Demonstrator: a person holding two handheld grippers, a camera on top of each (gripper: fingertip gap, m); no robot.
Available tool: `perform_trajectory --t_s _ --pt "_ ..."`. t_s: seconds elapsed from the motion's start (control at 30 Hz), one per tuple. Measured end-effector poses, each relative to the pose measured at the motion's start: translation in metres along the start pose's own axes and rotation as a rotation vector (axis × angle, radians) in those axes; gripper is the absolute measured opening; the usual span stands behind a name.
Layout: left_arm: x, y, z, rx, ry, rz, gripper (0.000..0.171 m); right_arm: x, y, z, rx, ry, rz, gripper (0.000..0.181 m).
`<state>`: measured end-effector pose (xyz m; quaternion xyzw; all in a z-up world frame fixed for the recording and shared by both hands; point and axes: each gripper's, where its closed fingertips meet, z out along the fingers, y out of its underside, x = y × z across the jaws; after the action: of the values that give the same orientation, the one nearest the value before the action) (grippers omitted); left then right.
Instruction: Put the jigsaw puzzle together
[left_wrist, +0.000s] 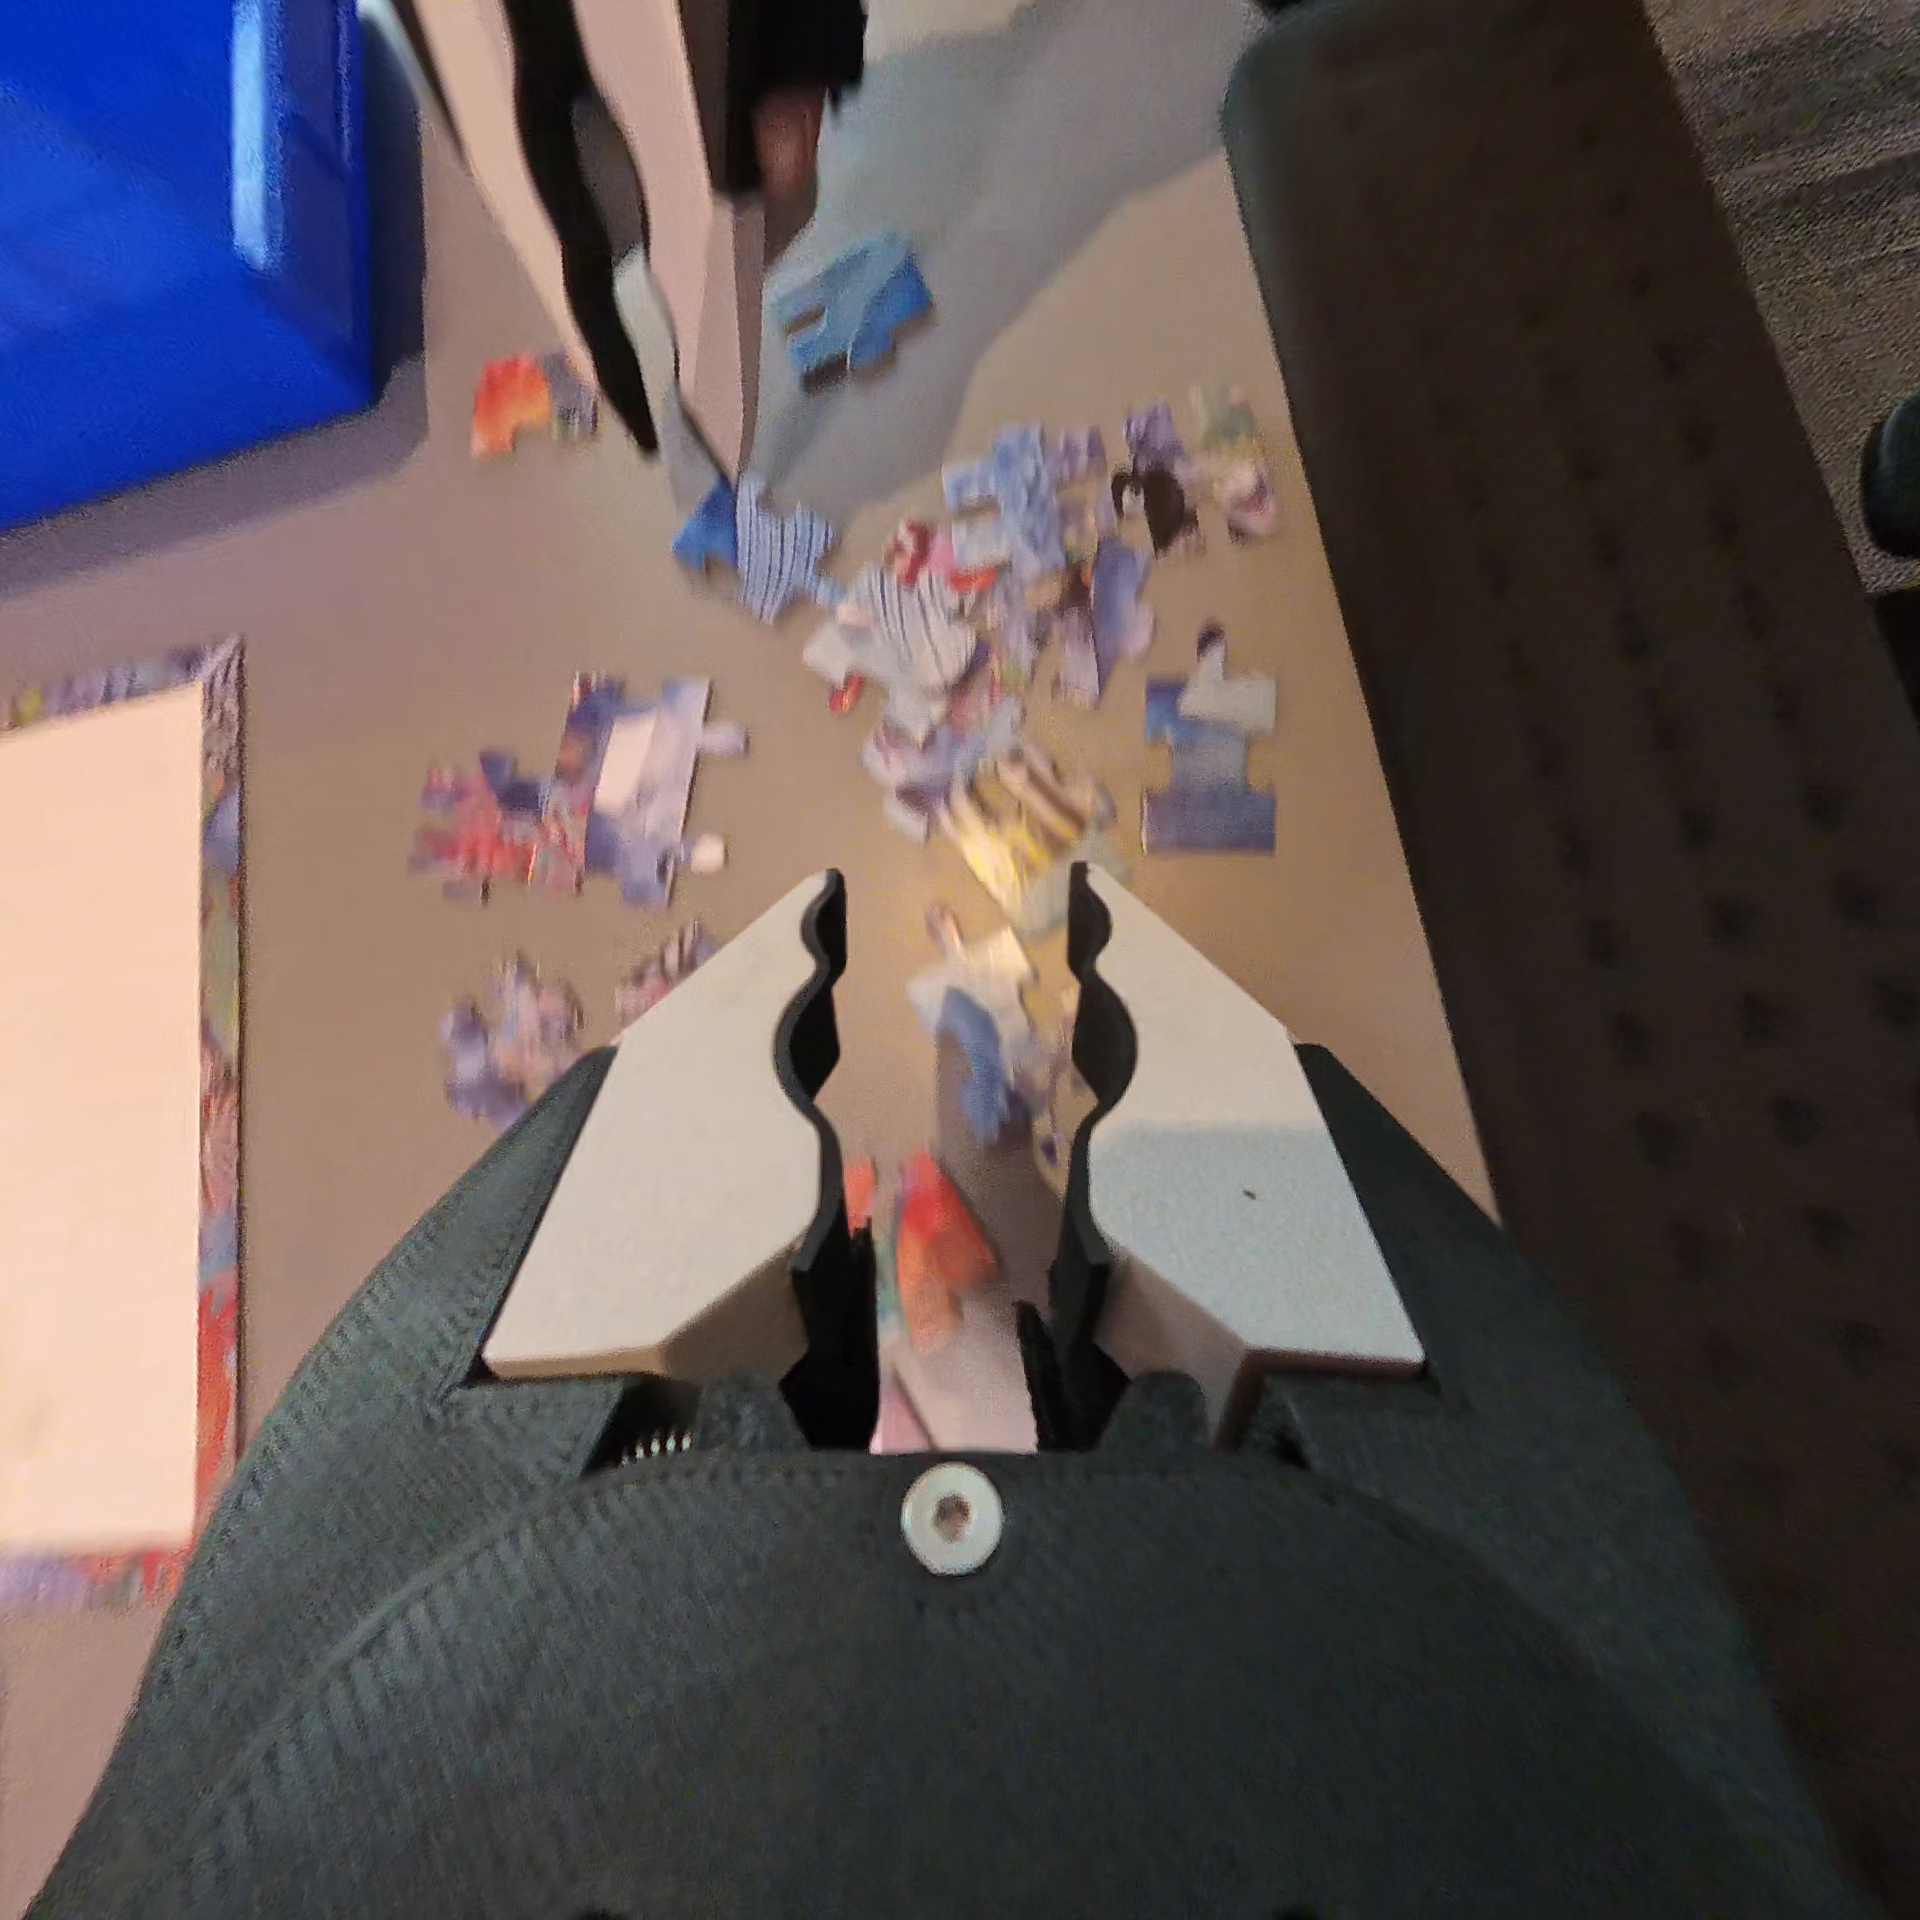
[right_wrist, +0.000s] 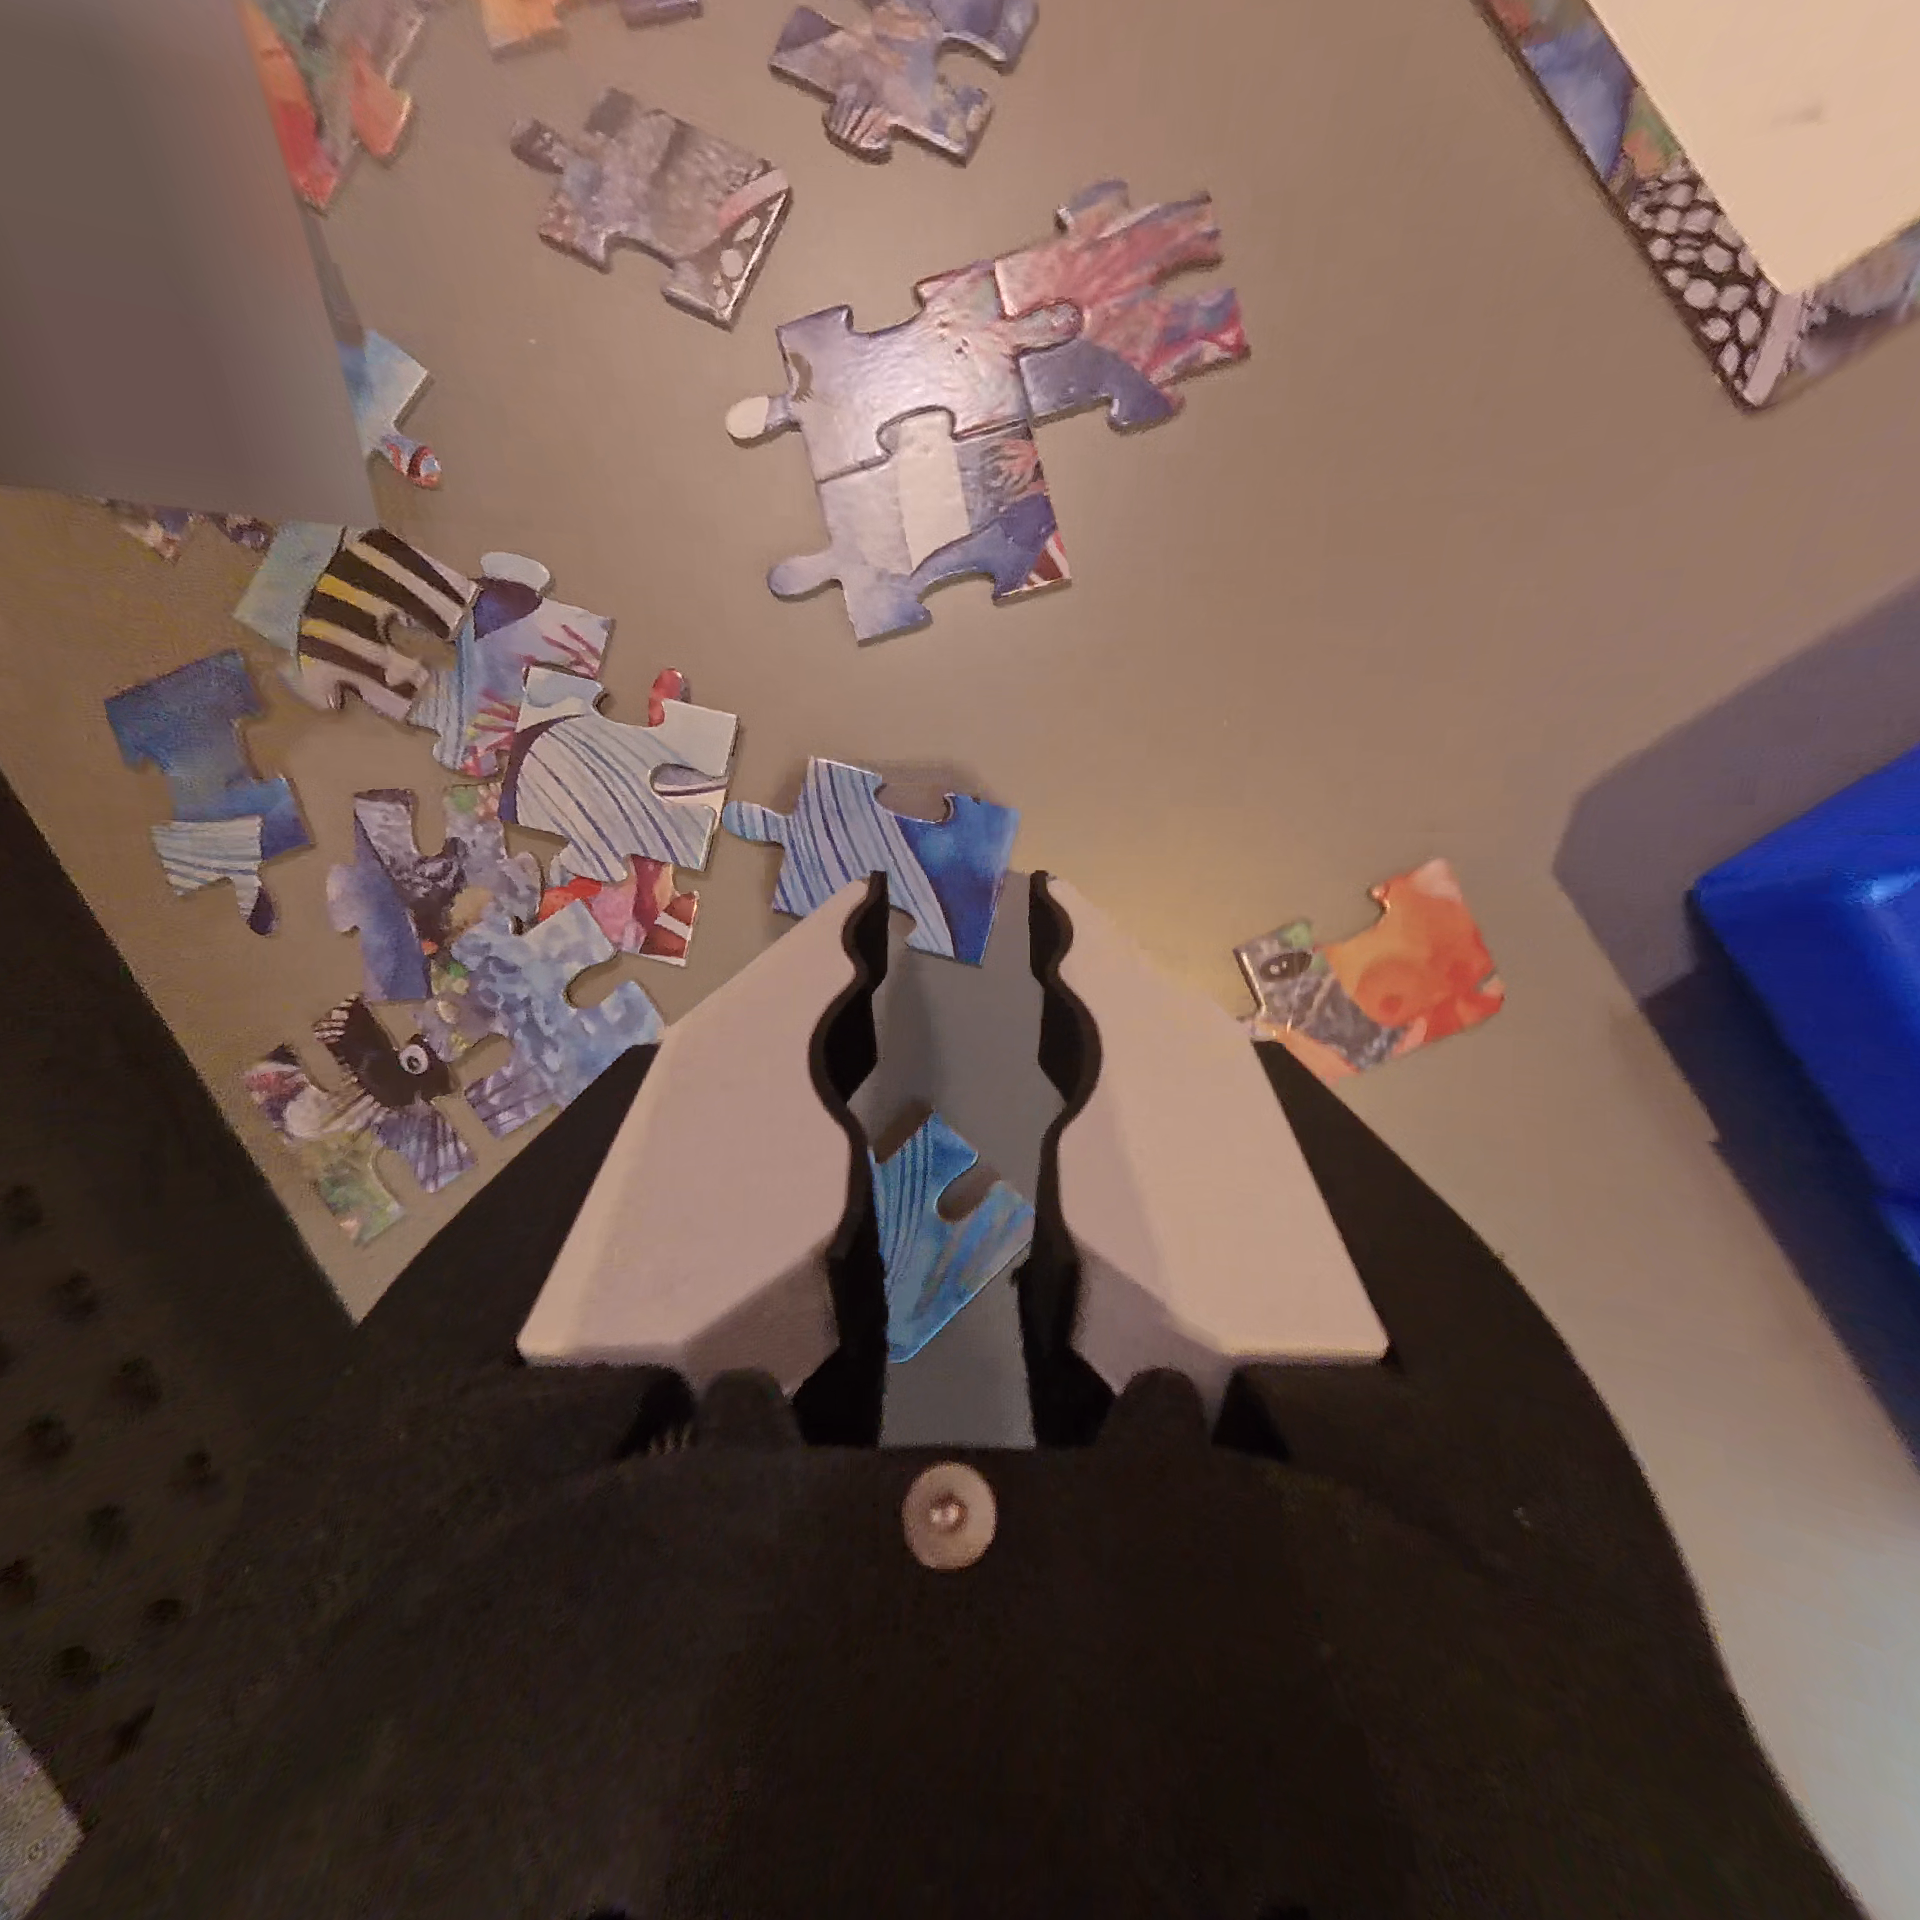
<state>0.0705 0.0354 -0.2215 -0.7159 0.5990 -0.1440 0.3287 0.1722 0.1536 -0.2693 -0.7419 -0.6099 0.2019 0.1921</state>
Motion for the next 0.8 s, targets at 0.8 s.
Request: perform_trajectory --t_s 0.8 --pt "-0.041 -0.030 0.126 -0.056 0.148 -0.100 0.000 -0.032 0.029 0.007 -0.005 -0.049 0.033 0.000"
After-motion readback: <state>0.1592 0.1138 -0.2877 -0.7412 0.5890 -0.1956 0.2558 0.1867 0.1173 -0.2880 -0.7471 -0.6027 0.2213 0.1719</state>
